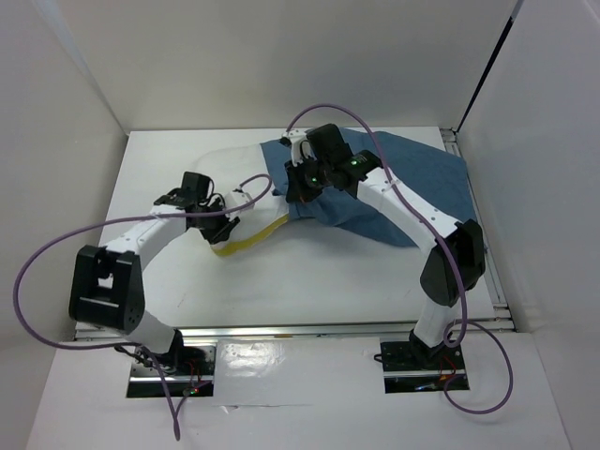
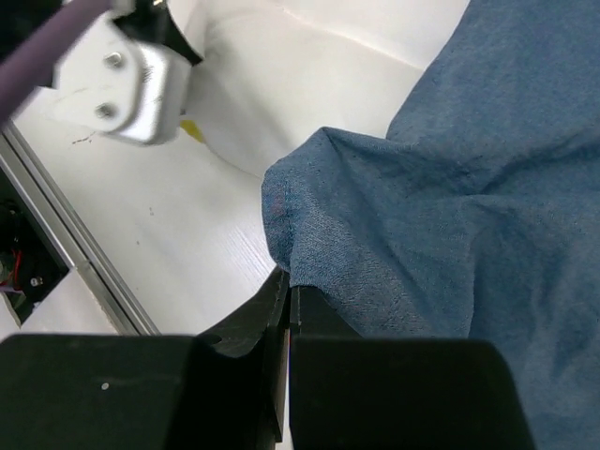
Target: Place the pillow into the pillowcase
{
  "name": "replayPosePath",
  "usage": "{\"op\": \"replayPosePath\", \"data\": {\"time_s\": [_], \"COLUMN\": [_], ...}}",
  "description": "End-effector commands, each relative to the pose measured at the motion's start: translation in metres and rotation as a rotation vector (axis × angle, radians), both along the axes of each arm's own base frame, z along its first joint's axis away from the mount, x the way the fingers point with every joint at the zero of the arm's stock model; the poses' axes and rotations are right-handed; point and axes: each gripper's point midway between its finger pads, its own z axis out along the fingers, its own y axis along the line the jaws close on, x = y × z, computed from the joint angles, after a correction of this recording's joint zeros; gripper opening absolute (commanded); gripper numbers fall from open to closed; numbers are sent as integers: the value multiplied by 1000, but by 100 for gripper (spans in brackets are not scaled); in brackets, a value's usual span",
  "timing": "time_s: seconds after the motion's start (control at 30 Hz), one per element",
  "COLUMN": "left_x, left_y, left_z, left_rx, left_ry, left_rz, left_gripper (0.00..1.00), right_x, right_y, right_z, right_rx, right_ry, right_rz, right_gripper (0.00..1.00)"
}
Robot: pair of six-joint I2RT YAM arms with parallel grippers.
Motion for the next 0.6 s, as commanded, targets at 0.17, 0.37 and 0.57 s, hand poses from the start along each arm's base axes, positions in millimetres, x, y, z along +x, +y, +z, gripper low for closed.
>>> {"op": "replayPosePath", "data": {"time_s": [0.17, 0.37, 0.57], "left_x": [28, 30, 37], "left_y": [-43, -70, -100], "left_z": [-8, 33, 97], "left_rx": [-133, -345, -629], "left_ry": [48, 149, 306], "left_rz": [35, 63, 97], "left_gripper": [0, 0, 0], "right_x": [-1, -2, -4], "right_y": [4, 9, 33], "right_z": [40, 35, 42], "right_rx": [86, 94, 126], "right_ry": [-58, -37, -45], "right_rz": [20, 42, 91], "right_gripper": [0, 0, 0]}}
